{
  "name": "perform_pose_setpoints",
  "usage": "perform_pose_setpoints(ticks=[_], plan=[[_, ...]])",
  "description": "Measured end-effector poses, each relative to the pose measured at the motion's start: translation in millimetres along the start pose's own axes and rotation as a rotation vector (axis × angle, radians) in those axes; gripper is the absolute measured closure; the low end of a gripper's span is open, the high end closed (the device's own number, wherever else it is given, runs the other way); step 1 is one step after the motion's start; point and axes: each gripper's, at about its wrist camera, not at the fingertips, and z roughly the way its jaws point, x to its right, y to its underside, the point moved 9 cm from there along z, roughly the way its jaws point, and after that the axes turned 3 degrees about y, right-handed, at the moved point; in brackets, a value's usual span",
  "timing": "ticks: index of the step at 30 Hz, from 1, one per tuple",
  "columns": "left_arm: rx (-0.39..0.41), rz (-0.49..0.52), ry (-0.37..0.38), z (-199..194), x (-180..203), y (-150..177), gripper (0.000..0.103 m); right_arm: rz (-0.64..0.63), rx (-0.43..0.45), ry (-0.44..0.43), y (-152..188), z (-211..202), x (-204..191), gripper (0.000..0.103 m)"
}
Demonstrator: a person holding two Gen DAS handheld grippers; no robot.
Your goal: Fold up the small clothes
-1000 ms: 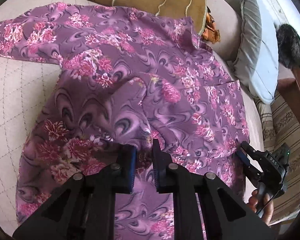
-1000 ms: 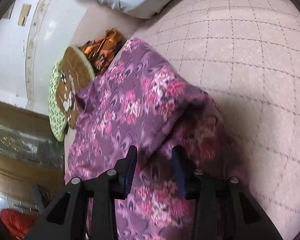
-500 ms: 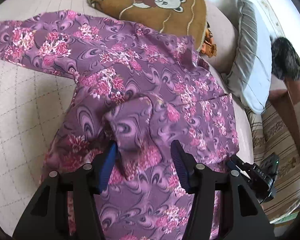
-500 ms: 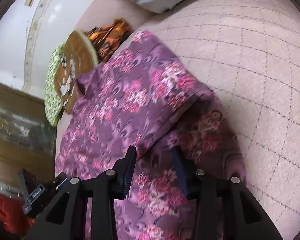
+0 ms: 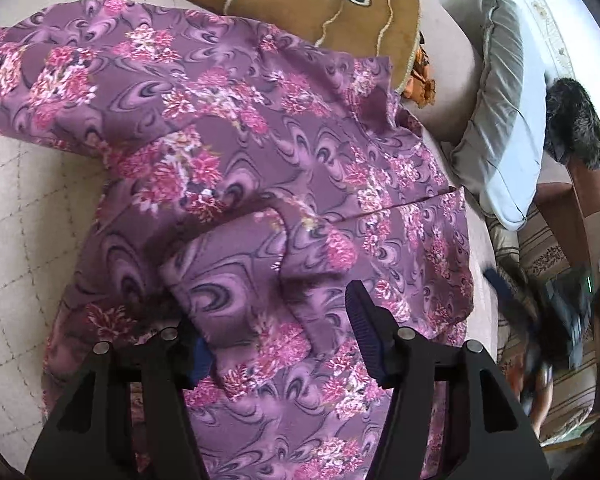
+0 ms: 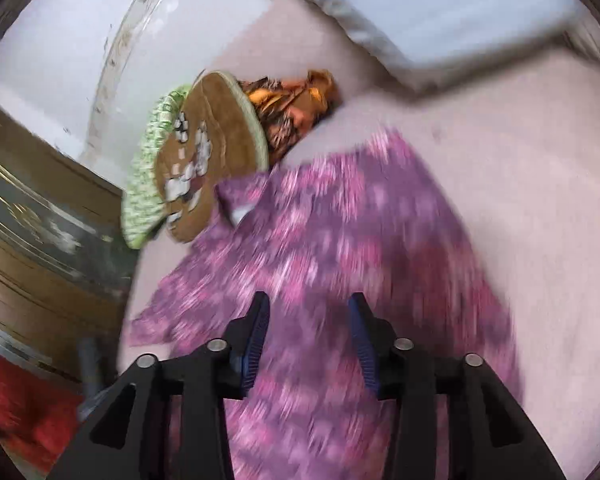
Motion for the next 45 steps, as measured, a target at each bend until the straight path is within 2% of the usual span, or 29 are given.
perform_pose_setpoints(ticks=[4,7,9,10,11,12,13,14,15,16,17,19,20,24,26,28,29,31,32,34,36,37,38,39,41,42,45], plan=[[-0.016,-0.028,0.02,0.9,-2.3,-3.1,0.045,0.008,-0.09,0.062,-27.0,53.5,-4.0,0.057],[-0.012,-0.035,0.036,0.5,-2.6,-5.7,0.045,0.044,-0.135,0.149,-36.0,84.9,-2.0,0.057],[0.0,-0.035,0.045,-0.9,-1.3,-7.4,0.046,0.079,-0.142,0.243,-40.1,99.2,6.2,0.055],[0.01,-0.032,0.052,-1.9,0.0,-8.8,0.05,0.09,-0.146,0.28,-41.3,105.4,10.1,0.055],[0.019,-0.032,0.053,-2.9,0.9,-9.7,0.064,0.099,-0.15,0.319,-42.3,110.8,13.0,0.055],[0.022,-0.029,0.052,-4.2,1.0,-9.9,0.073,0.103,-0.137,0.351,-45.0,114.0,14.8,0.056],[0.018,-0.024,0.052,-3.9,2.0,-10.7,0.088,0.101,-0.111,0.384,-48.6,114.4,15.5,0.06],[0.015,-0.02,0.047,-3.8,2.6,-11.7,0.095,0.097,-0.105,0.403,-49.9,115.2,15.3,0.07],[0.018,-0.01,0.033,-4.9,2.5,-13.3,0.097,0.084,-0.103,0.432,-51.0,116.6,16.5,0.079],[0.026,0.002,0.022,-7.2,3.1,-16.1,0.101,0.068,-0.101,0.437,-52.7,118.0,16.3,0.096],[0.036,0.013,0.02,-11.1,4.5,-20.1,0.101,0.062,-0.103,0.413,-54.2,118.4,15.1,0.1],[0.053,0.021,0.028,-19.8,6.4,-29.3,0.102,0.09,-0.08,0.345,-59.7,109.3,12.2,0.101],[0.067,0.021,0.043,-26.4,8.7,-36.5,0.102,0.115,-0.04,0.271,-66.7,99.1,5.7,0.101],[0.11,0.048,0.028,-39.8,10.3,-62.6,0.102,0.163,0.08,0.118,-94.0,71.1,-13.5,0.101],[0.119,0.057,-0.028,-38.6,1.4,-76.9,0.102,0.177,0.102,0.101,-107.0,70.3,-15.8,0.101],[0.102,0.061,-0.095,-31.7,-12.1,-83.6,0.102,0.187,0.103,0.126,-114.4,80.3,-9.6,0.101],[0.089,0.067,-0.135,-26.6,-20.1,-85.8,0.102,0.187,0.084,0.166,-114.6,92.4,-2.0,0.1],[0.064,0.065,-0.223,-15.7,-38.0,-89.8,0.102,0.178,0.025,0.191,-104.8,108.2,12.0,0.095],[0.041,0.042,-0.227,-11.3,-45.6,-90.5,0.101,0.171,-0.026,0.195,-98.2,119.7,16.5,0.094],[0.026,0.002,-0.183,-12.4,-53.4,-89.8,0.101,0.184,-0.05,0.156,-91.4,117.2,23.3,0.094],[0.041,-0.008,-0.14,-22.6,-52.8,-88.1,0.1,0.198,-0.013,0.035,-87.1,91.5,20.4,0.089],[0.059,0.006,-0.125,-31.6,-49.9,-83.6,0.1,0.201,0.003,-0.003,-83.2,76.3,21.9,0.077],[0.067,0.017,-0.111,-35.9,-47.2,-79.8,0.096,0.203,0.022,-0.022,-76.4,58.2,27.2,0.061],[0.069,0.026,-0.092,-39.8,-43.3,-72.5,0.093,0.207,0.042,-0.015,-61.0,35.9,36.8,0.056],[0.062,0.032,-0.044,-43.0,-32.6,-55.6,0.075,0.212,0.03,-0.024,-34.2,14.9,46.9,0.054],[0.058,0.035,-0.027,-42.8,-26.2,-47.5,0.072,0.227,0.001,-0.032,-10.6,8.8,52.5,0.054],[0.048,0.066,0.017,-34.7,-5.2,-30.5,0.063,0.294,-0.029,-0.046,23.1,9.7,63.0,0.054]])
